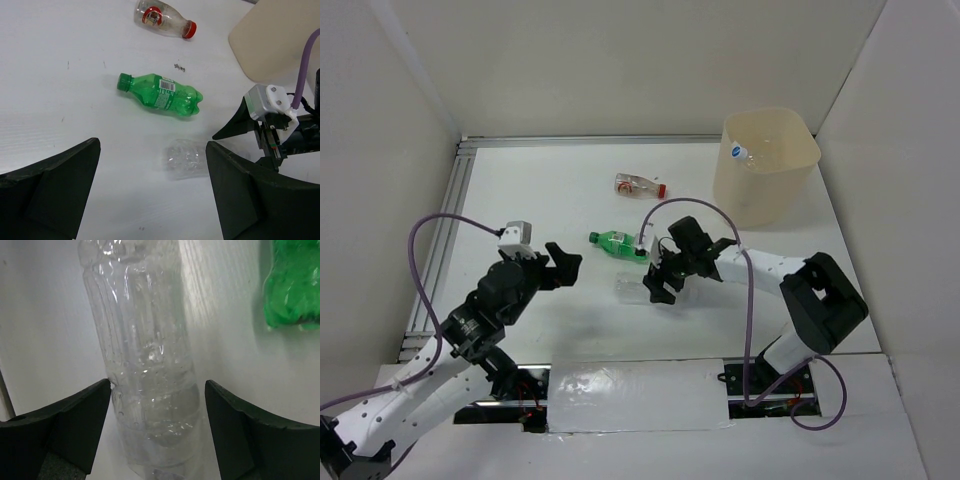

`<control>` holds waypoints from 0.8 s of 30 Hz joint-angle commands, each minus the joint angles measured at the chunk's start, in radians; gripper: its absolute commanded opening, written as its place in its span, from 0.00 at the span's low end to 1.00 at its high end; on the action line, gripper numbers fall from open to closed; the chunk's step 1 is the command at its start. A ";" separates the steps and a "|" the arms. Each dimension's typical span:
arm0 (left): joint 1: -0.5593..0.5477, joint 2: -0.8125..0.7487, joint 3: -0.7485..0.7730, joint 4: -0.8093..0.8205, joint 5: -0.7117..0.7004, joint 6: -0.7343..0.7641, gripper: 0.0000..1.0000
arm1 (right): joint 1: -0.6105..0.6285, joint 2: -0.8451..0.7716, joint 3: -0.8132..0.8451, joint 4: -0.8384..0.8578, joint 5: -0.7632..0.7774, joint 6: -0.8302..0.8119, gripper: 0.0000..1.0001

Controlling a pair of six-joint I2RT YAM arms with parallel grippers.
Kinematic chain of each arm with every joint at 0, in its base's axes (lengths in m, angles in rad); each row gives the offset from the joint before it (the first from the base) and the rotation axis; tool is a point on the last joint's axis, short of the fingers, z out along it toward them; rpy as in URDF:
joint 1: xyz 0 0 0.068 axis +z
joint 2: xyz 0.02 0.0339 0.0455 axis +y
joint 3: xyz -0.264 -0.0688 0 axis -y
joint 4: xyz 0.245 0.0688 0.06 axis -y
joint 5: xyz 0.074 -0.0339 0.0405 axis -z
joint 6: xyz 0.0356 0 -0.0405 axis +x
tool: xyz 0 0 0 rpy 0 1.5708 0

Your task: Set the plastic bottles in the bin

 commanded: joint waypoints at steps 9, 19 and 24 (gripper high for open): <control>-0.009 0.176 0.077 0.080 0.050 0.256 0.99 | 0.024 -0.008 -0.018 -0.089 -0.006 -0.180 0.35; 0.081 0.291 0.149 0.189 0.300 0.453 0.89 | -0.066 -0.201 0.468 -0.615 -0.348 -0.494 0.15; 0.150 0.386 0.207 0.265 0.424 0.538 0.91 | -0.270 -0.203 0.601 -0.282 -0.186 -0.140 0.12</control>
